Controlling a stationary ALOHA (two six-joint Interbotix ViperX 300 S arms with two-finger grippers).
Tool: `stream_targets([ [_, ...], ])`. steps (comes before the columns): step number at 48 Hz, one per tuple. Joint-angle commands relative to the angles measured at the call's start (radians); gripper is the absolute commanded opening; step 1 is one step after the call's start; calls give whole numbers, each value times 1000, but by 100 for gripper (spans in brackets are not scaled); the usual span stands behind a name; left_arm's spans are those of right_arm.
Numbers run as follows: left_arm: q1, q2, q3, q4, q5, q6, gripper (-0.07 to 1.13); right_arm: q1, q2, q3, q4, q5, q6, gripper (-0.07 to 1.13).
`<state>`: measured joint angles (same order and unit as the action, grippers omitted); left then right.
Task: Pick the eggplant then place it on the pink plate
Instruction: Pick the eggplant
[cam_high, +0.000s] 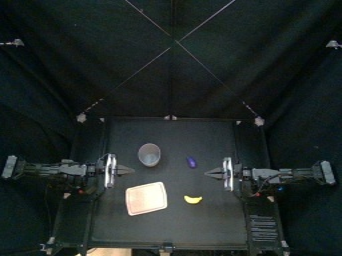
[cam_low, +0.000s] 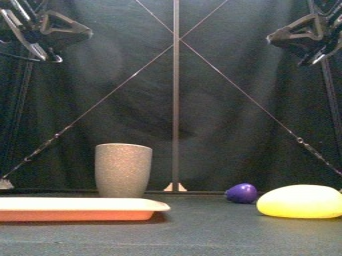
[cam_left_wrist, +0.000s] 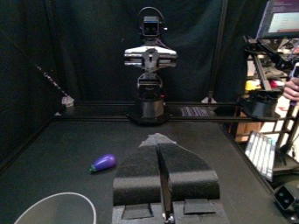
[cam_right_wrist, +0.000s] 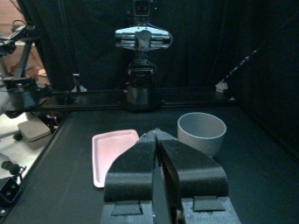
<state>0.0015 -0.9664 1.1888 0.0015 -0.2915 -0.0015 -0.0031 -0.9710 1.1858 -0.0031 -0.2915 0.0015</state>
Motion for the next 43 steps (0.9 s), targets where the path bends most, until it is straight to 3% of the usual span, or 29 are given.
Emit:
stream_targets([
  [1, 37, 8, 3, 0, -11, 6, 0, -26, 41, -15, 9, -2, 5, -1],
  [14, 60, 8, 8, 2, -11, 5, 0, -255, 259, -81, 187, 77, 75, 7],
  [22, 60, 8, 8, 0, -11, 5, 0, -339, 410, -144, 195, 225, 83, 16],
  [30, 58, 8, 8, 0, -9, 5, 0, -370, 561, -209, 196, 364, 86, 44],
  [33, 57, 8, 8, 0, -6, 5, 0, -379, 614, -235, 198, 399, 92, 60],
  [43, 57, 8, 9, 0, -6, 5, 0, -394, 721, -301, 195, 416, 109, 103],
])
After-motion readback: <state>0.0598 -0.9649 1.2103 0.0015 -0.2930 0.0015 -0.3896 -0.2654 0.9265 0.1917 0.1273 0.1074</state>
